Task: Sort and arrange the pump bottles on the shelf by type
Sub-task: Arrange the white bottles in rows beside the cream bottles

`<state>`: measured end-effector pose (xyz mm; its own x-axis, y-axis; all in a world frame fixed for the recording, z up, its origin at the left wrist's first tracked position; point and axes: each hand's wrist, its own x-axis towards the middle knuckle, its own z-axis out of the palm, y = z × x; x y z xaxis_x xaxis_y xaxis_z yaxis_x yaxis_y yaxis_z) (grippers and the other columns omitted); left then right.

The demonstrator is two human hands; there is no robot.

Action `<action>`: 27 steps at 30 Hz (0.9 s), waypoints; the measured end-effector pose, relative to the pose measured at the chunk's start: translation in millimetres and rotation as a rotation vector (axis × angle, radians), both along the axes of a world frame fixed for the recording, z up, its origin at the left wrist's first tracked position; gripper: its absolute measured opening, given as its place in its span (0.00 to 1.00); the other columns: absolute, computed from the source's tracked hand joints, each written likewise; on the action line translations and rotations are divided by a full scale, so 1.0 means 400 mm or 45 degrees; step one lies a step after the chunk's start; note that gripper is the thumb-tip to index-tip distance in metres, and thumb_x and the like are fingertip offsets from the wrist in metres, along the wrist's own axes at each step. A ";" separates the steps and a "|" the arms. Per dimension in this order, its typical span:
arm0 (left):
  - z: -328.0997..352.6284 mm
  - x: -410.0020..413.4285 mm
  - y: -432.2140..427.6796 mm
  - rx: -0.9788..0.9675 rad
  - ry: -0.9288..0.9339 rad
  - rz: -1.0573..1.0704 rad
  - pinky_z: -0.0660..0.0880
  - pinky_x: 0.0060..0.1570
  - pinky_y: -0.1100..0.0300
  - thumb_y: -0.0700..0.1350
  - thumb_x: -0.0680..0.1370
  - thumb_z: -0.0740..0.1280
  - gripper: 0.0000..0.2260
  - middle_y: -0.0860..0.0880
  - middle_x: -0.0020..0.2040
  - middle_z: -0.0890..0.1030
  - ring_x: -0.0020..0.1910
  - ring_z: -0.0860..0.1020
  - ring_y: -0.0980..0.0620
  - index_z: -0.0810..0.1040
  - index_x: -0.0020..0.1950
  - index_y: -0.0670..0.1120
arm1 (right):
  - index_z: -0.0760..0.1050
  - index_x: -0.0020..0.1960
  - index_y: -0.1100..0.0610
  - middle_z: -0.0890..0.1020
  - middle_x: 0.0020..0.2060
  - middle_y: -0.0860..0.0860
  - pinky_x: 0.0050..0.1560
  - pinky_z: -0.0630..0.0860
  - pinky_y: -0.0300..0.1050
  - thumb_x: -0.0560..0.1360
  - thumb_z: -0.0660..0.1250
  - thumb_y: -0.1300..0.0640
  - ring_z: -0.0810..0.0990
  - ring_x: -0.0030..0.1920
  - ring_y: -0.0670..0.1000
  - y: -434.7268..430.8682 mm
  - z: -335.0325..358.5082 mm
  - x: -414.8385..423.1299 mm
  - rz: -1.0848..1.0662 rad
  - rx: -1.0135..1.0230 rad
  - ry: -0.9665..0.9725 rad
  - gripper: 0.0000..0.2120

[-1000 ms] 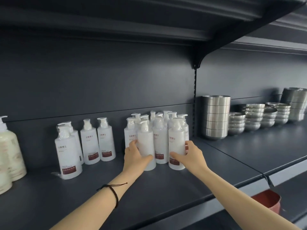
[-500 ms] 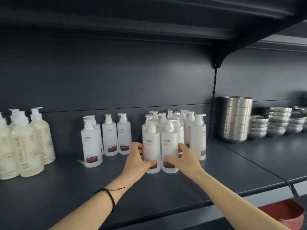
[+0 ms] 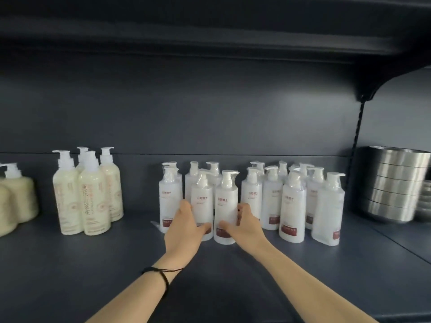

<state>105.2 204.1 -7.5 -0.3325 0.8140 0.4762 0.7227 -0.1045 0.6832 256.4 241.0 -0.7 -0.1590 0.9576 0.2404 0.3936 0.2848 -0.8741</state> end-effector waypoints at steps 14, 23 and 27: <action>-0.010 -0.037 0.080 -0.045 0.084 0.019 0.77 0.47 0.59 0.49 0.75 0.70 0.22 0.49 0.58 0.79 0.52 0.80 0.52 0.62 0.62 0.47 | 0.62 0.70 0.54 0.76 0.62 0.49 0.57 0.72 0.42 0.76 0.68 0.57 0.75 0.57 0.47 0.107 -0.015 -0.060 0.016 0.038 -0.057 0.26; -0.003 -0.051 0.075 -0.066 0.138 0.053 0.77 0.42 0.61 0.50 0.77 0.67 0.19 0.49 0.56 0.79 0.49 0.80 0.52 0.62 0.62 0.48 | 0.58 0.73 0.52 0.74 0.66 0.48 0.63 0.71 0.46 0.78 0.66 0.56 0.74 0.64 0.50 0.109 -0.027 -0.064 0.046 0.052 -0.055 0.28; 0.006 -0.059 0.057 -0.058 0.214 0.088 0.72 0.35 0.63 0.49 0.78 0.64 0.15 0.49 0.52 0.79 0.44 0.79 0.51 0.63 0.60 0.47 | 0.53 0.76 0.49 0.71 0.68 0.46 0.66 0.69 0.48 0.78 0.66 0.55 0.71 0.68 0.50 0.088 -0.025 -0.059 0.115 0.033 -0.079 0.32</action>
<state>81.6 227.1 -5.0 -0.3071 0.8142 0.4928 0.8316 -0.0222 0.5550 232.9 276.2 -10.8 -0.2597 0.9322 0.2519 0.4187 0.3438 -0.8405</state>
